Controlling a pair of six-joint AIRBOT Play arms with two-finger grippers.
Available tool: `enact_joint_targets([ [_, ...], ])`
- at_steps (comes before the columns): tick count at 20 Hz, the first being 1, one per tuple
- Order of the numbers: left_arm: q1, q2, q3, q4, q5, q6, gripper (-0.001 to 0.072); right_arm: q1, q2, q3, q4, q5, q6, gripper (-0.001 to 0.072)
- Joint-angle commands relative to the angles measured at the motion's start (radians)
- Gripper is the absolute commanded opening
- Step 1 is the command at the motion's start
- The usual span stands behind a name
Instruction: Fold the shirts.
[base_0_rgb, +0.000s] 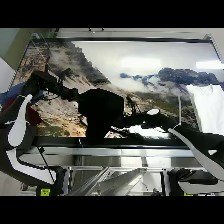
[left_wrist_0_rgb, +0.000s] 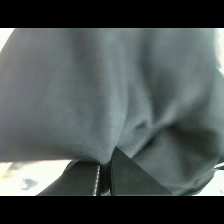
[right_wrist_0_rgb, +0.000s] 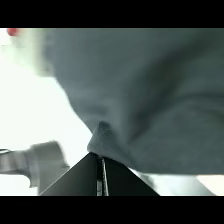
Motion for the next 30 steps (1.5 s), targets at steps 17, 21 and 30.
enact_joint_targets([
  [17, -0.006, 0.922, -0.174, 0.005, -0.21, -0.238, 0.0019, -0.667, 0.917, 0.29, -0.419, 0.175, 0.217, 0.0018],
  [21, -0.082, 0.734, -0.378, 0.005, -0.307, -0.195, 0.0019, -0.493, 0.582, 0.26, -0.419, 0.142, 0.112, 0.0019],
  [30, -0.083, 0.003, -0.197, 0.006, -0.201, -0.094, 0.0022, -0.317, -0.141, 0.323, -0.336, -0.107, -0.047, 0.0103],
])
